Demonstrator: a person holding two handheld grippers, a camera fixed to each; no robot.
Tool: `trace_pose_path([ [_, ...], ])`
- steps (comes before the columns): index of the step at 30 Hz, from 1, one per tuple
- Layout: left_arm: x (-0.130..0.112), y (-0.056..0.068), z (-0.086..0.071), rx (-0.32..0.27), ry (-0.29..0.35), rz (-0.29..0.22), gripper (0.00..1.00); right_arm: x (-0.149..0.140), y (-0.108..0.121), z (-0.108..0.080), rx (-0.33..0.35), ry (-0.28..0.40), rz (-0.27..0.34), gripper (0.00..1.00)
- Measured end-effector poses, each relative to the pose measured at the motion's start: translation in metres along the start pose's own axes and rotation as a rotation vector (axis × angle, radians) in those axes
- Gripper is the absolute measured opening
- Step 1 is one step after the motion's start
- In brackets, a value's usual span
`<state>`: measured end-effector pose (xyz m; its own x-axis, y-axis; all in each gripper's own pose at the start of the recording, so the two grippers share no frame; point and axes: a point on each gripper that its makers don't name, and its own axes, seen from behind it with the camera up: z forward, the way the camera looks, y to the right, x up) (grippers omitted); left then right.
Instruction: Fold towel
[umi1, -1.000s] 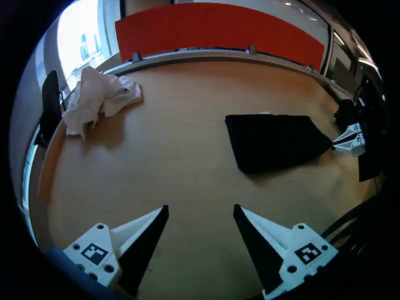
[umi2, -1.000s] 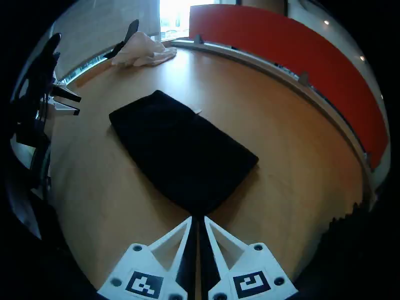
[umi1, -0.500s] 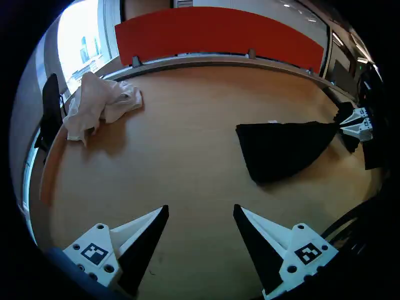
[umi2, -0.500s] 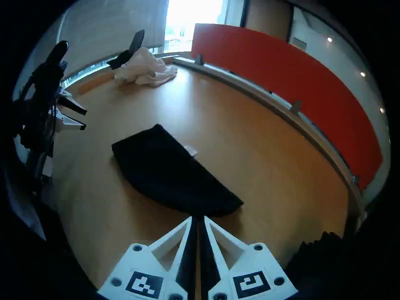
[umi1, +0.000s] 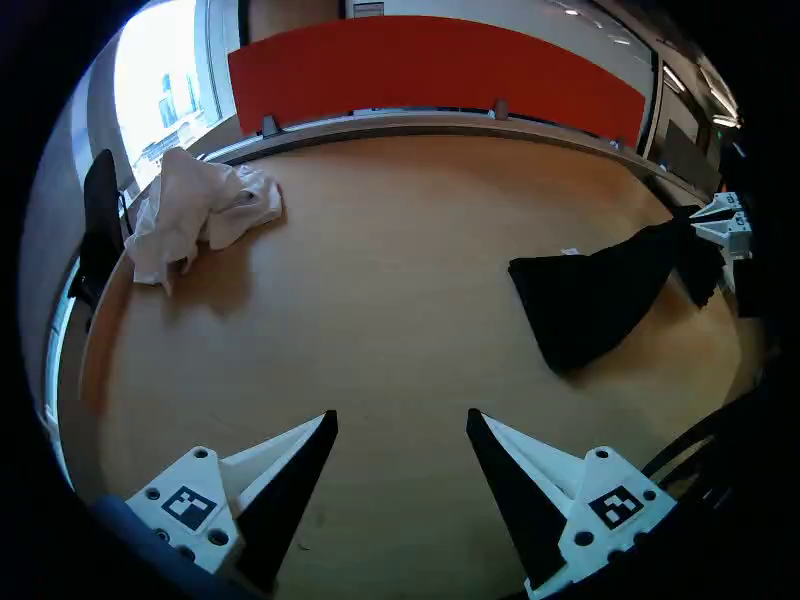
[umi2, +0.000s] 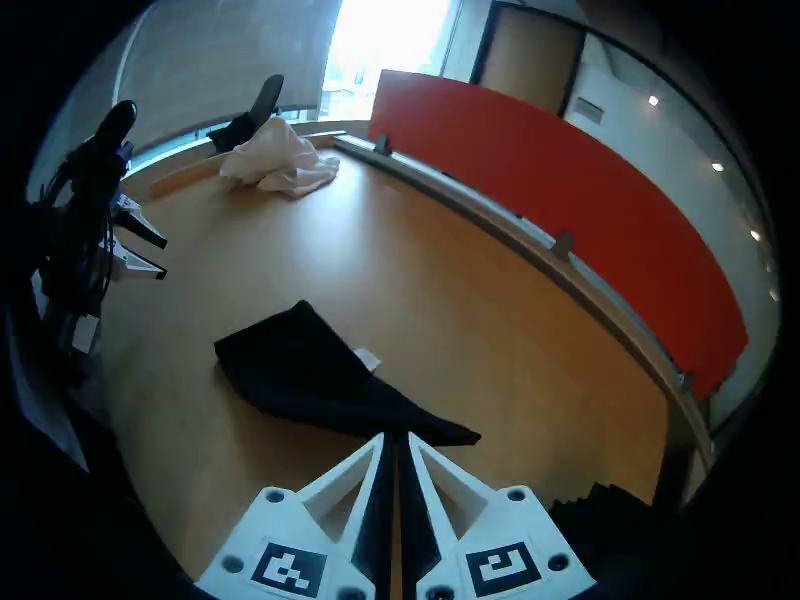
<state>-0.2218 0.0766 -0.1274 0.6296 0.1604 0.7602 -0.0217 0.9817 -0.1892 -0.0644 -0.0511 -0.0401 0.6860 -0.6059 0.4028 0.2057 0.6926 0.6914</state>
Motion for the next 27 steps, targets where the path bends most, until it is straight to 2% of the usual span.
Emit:
trace_pose_path([
  [6,0.000,0.003,0.000,-0.003,0.000,0.000,0.96,0.006,0.008,-0.006,-0.016,0.011,-0.011,0.09],
  [12,-0.001,0.005,0.001,-0.004,-0.001,-0.002,0.96,0.008,0.005,-0.002,-0.007,0.014,-0.023,0.10],
  [21,0.001,0.003,-0.001,-0.006,0.001,-0.015,0.96,0.023,-0.011,0.010,0.036,0.030,-0.050,0.10],
  [27,0.004,-0.001,-0.004,-0.003,0.009,-0.026,0.96,0.037,-0.033,0.022,0.082,0.039,-0.086,0.10],
])
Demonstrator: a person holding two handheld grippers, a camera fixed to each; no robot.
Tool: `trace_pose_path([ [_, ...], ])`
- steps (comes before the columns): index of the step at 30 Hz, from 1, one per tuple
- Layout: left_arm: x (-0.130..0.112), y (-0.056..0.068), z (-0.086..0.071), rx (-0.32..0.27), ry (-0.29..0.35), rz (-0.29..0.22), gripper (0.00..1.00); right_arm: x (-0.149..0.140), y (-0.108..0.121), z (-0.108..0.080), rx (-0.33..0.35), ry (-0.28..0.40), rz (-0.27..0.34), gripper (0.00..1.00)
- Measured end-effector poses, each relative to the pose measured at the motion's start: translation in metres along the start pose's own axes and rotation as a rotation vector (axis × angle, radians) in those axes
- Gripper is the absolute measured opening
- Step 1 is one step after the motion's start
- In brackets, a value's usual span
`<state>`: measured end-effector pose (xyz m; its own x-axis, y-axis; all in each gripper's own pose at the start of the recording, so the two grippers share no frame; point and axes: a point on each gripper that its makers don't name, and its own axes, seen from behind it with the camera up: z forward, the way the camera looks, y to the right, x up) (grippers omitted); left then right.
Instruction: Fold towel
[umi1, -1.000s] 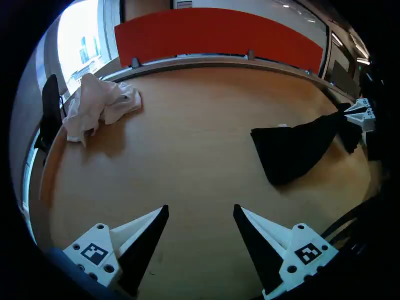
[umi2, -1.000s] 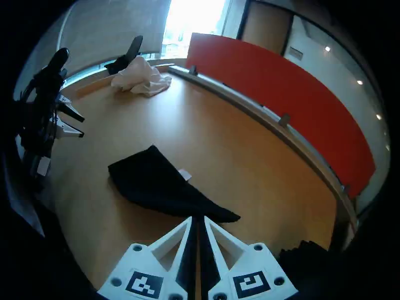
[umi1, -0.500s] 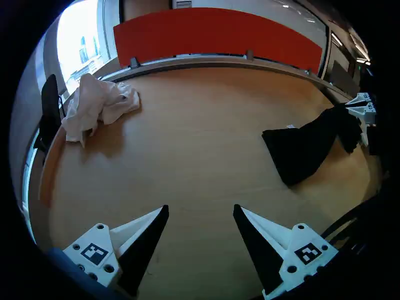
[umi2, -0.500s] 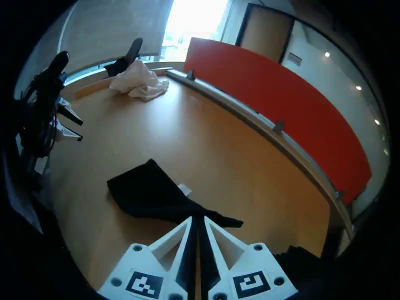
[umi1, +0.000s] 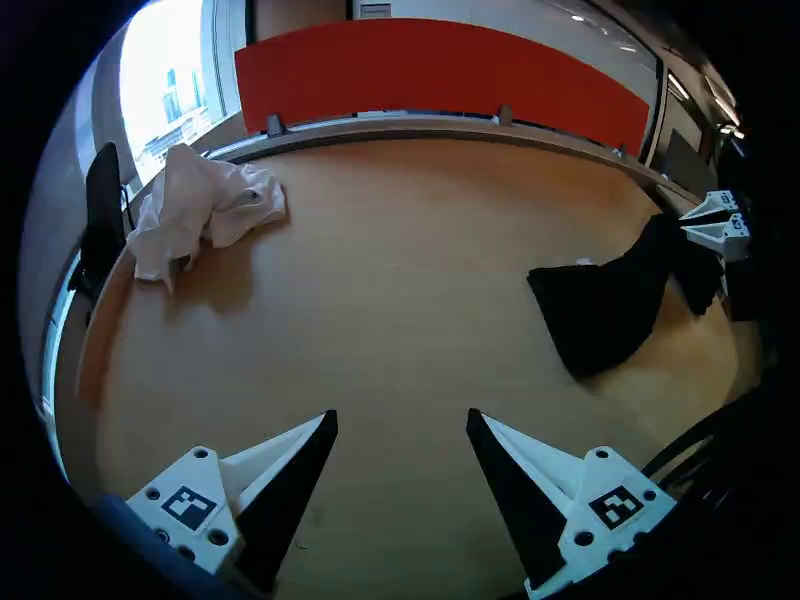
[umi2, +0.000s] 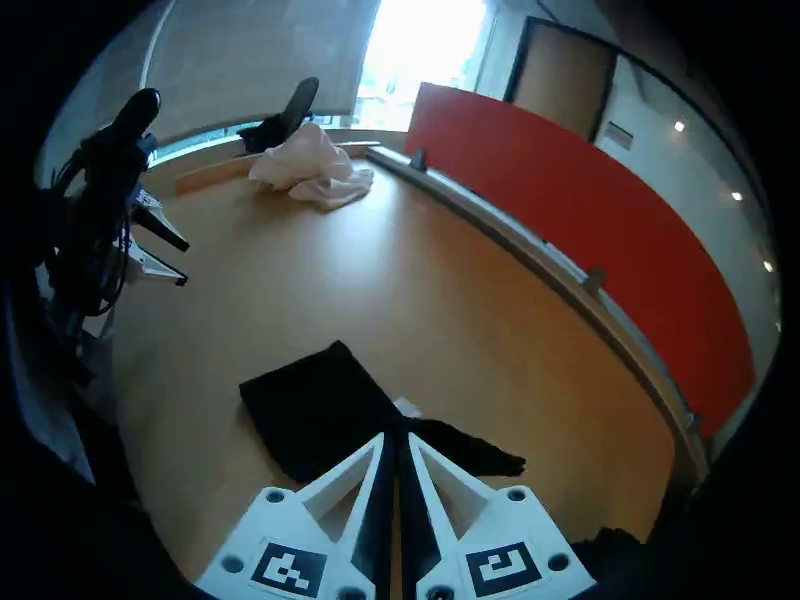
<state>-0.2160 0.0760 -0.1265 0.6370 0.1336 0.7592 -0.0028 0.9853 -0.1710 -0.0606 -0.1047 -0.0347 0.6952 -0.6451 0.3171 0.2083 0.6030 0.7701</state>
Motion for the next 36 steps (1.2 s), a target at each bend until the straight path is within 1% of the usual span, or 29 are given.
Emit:
trace_pose_path([
  [3,0.002,-0.002,-0.002,0.002,0.005,-0.004,0.96,0.006,-0.012,0.008,0.030,0.001,-0.014,0.10],
  [9,0.003,-0.007,-0.006,0.002,0.014,-0.029,0.96,0.016,-0.038,0.025,0.089,0.001,-0.038,0.11],
  [15,0.002,-0.017,-0.012,0.014,0.020,-0.042,0.96,0.024,-0.063,0.043,0.148,-0.003,-0.061,0.11],
  [21,-0.002,-0.026,-0.020,0.030,0.026,-0.059,0.96,0.024,-0.087,0.063,0.208,-0.022,-0.071,0.11],
  [24,-0.005,-0.030,-0.023,0.037,0.026,-0.070,0.96,0.020,-0.093,0.070,0.224,-0.036,-0.071,0.11],
  [27,-0.008,-0.033,-0.025,0.043,0.027,-0.077,0.96,0.020,-0.096,0.073,0.232,-0.040,-0.069,0.11],
  [36,-0.010,-0.035,-0.026,0.044,0.028,-0.083,0.96,0.019,-0.097,0.073,0.237,-0.050,-0.062,0.12],
])
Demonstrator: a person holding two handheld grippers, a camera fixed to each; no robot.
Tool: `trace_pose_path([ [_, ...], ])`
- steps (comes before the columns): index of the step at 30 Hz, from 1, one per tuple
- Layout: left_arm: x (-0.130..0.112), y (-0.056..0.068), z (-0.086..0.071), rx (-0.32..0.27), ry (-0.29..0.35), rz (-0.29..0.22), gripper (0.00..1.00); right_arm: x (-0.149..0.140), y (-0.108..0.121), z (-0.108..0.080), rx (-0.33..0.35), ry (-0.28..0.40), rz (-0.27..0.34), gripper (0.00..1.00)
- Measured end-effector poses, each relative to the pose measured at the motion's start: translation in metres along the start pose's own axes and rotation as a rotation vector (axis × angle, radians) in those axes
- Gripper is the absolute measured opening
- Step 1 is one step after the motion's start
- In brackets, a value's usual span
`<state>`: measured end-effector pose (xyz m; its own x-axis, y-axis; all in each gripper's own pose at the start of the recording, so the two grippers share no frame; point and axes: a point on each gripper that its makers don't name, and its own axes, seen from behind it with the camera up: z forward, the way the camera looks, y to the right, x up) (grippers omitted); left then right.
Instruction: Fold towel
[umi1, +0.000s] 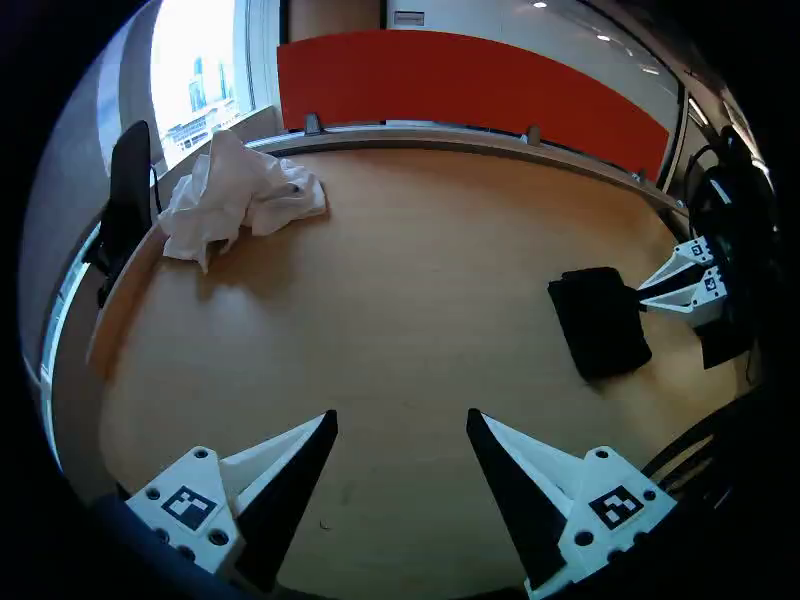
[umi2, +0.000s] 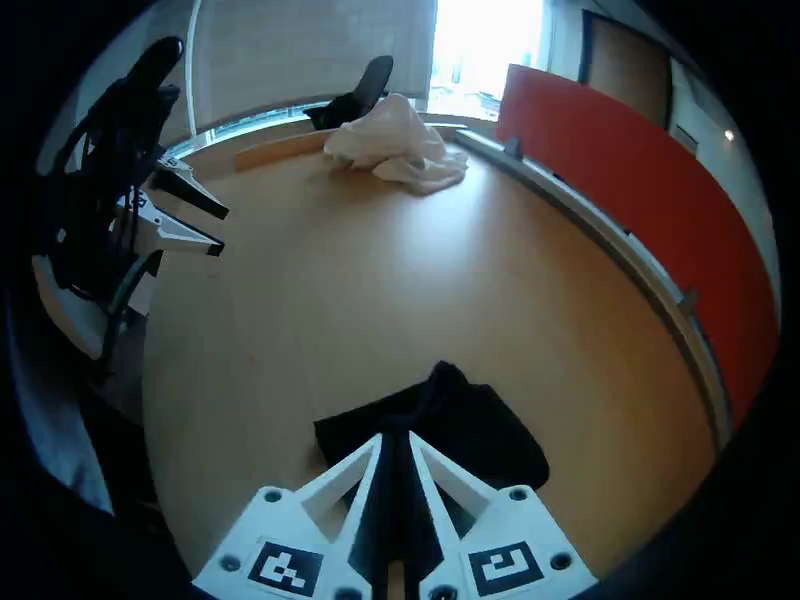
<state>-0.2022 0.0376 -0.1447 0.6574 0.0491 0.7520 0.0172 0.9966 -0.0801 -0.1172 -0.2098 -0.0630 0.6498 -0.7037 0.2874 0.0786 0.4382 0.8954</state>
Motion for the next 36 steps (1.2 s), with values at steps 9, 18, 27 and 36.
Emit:
trace_pose_path([
  [9,-0.002,0.000,-0.002,0.002,0.001,-0.002,0.96,-0.006,0.003,0.001,-0.028,-0.012,0.022,0.81],
  [18,-0.002,-0.001,-0.005,0.008,0.004,-0.003,0.96,-0.010,0.006,-0.003,-0.039,-0.012,0.032,0.82],
  [27,-0.001,0.001,-0.007,0.006,0.010,-0.004,0.96,-0.040,0.008,-0.008,-0.054,-0.049,0.057,0.82],
  [36,0.001,0.002,-0.008,0.006,0.011,0.006,0.96,-0.082,0.006,-0.012,-0.070,-0.097,0.108,0.82],
])
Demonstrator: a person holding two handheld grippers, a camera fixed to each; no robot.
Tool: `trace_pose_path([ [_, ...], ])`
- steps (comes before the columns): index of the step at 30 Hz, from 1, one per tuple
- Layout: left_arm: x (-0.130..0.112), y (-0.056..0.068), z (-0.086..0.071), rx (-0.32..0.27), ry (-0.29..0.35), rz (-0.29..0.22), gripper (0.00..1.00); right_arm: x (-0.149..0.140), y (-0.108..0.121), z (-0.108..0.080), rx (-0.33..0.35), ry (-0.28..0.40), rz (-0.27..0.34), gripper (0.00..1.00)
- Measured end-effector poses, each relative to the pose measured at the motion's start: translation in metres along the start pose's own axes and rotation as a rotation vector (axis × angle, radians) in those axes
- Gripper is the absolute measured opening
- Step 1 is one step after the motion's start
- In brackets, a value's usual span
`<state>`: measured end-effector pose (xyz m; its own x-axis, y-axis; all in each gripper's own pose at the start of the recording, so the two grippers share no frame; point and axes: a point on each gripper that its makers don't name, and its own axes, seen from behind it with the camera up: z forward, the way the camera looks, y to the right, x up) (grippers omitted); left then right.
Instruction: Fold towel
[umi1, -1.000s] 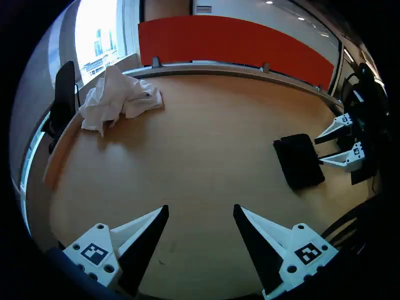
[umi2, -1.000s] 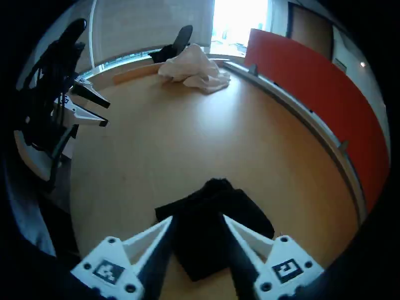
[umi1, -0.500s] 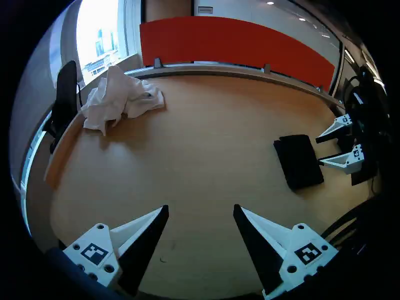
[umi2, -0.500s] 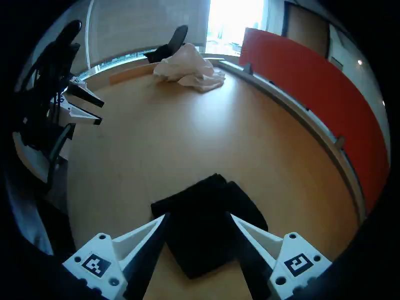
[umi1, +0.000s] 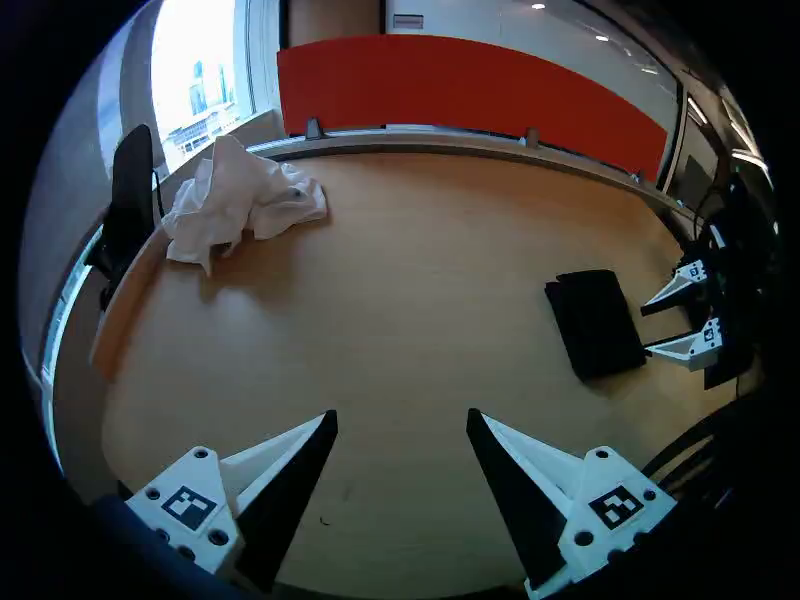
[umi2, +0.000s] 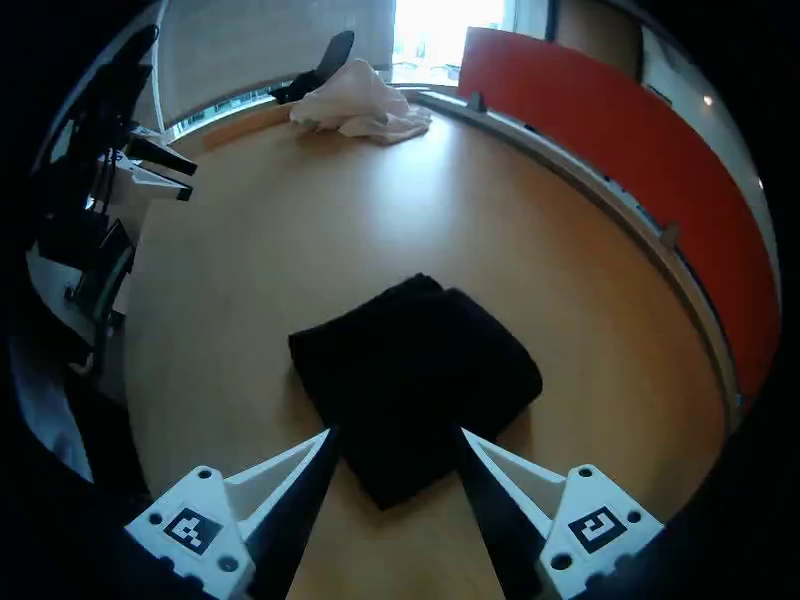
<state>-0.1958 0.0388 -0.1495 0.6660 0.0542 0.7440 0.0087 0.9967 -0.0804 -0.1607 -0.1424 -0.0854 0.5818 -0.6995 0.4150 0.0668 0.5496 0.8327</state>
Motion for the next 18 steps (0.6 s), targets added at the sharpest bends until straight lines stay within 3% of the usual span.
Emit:
trace_pose_path([
  [18,-0.003,0.004,-0.002,-0.001,-0.001,0.005,0.96,-0.042,-0.006,0.007,0.001,-0.061,0.015,0.77],
])
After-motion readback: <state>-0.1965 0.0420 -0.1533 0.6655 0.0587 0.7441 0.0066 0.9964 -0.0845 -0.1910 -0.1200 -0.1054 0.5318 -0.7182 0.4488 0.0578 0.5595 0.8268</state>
